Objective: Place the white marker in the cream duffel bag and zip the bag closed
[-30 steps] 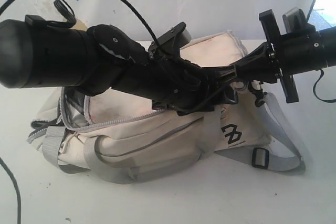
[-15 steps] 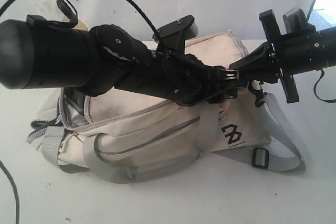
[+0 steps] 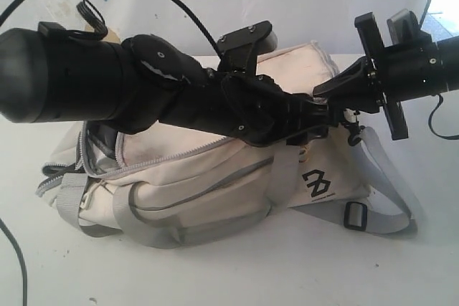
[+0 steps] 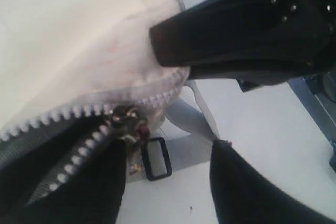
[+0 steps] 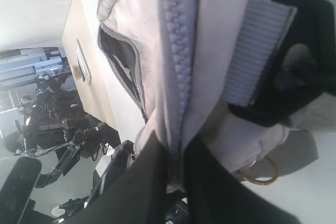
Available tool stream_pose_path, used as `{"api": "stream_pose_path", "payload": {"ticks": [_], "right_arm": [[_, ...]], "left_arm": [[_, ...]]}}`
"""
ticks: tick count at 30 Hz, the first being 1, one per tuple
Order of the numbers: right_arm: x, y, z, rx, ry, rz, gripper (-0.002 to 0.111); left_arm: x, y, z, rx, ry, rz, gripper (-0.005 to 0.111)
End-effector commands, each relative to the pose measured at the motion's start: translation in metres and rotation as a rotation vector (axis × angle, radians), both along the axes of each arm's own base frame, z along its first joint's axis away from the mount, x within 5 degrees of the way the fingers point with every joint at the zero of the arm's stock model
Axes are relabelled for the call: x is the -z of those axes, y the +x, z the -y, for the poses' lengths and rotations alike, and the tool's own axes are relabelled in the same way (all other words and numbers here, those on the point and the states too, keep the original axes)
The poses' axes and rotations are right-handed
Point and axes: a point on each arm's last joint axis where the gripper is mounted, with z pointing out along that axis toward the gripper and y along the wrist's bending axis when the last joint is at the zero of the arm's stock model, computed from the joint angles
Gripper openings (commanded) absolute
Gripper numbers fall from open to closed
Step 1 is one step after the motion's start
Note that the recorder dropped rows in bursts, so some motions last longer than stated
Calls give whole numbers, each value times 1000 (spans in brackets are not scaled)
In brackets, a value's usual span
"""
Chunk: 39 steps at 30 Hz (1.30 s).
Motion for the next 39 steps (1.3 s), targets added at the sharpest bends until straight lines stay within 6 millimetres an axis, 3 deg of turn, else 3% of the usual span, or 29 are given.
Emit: {"api": "stream_pose_path", "payload": {"ticks": [1,11,19,39], "right_arm": [[-9,0,2,1,23,29,0],[-10,-1,2,-2,18,32,0],[-10,-1,2,-1,19,35,0],[-10,-1,2,-3,15,35,0]], "left_arm": [[3,-5,1,50,9,-17,51],[3,7,-1,-59,11,57,50],[27,5,6,1,36,-31,45],[23,15,3,-97,29,58,45]]}}
